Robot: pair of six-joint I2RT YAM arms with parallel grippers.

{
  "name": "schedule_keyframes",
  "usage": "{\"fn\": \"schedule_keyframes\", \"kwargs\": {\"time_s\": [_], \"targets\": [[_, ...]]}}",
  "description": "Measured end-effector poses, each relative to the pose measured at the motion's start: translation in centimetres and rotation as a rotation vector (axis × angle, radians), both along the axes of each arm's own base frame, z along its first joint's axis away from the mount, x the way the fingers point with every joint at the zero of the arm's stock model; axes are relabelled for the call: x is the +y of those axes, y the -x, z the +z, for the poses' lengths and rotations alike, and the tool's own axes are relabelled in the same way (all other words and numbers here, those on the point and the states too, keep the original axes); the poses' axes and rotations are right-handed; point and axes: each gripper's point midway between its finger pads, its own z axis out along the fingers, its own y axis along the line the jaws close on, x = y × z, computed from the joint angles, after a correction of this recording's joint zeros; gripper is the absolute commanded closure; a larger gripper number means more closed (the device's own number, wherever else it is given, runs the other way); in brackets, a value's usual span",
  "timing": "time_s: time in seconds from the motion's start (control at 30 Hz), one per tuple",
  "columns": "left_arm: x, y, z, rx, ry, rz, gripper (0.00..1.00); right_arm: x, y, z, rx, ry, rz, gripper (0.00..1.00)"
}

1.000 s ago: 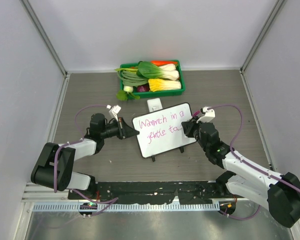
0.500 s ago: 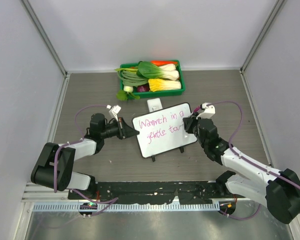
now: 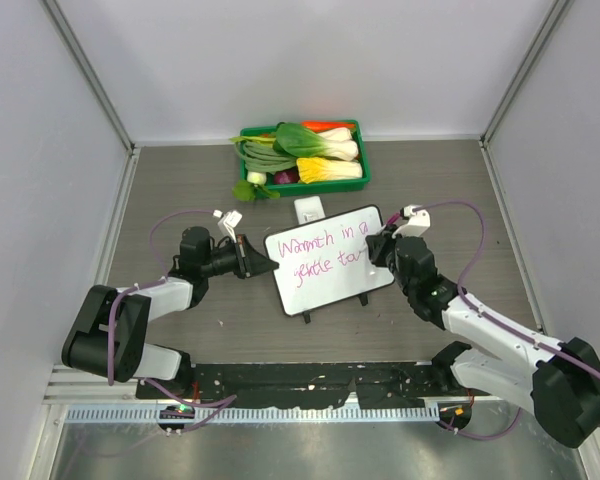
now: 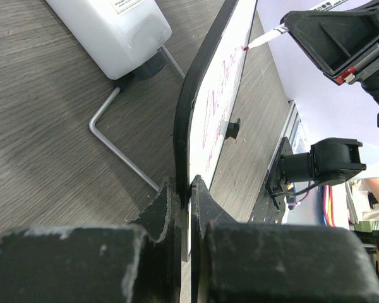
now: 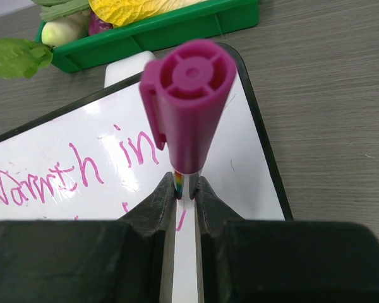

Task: Write a sentence on the whiteboard
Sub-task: Write on the whiteboard at the whiteboard stand.

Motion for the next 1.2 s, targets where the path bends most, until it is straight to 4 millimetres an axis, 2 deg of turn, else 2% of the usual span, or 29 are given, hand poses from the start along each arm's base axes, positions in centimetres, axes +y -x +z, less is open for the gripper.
{"fn": "schedule_keyframes", "kwargs": {"time_s": [0.83, 0.97, 1.1, 1.2], "targets": [[0.0, 0.0, 0.0, 0.0, 0.0, 0.0, 1.0, -0.3, 1.8, -1.3, 0.049, 0.014, 0.037, 0.99], [0.0, 0.0, 0.0, -0.001, 0.0, 0.0, 1.0, -0.2, 1.8, -0.5, 0.045, 0.009, 0.044, 0.99], [0.0, 0.0, 0.0, 0.0, 0.0, 0.0, 1.0, -0.2, 1.1, 1.0, 0.018, -0.012, 0.038, 0.99], [0.0, 0.0, 0.0, -0.001, 0.0, 0.0, 1.0, -0.6, 0.6, 1.4, 0.009, -0.02, 0.02, 0.99]]}}
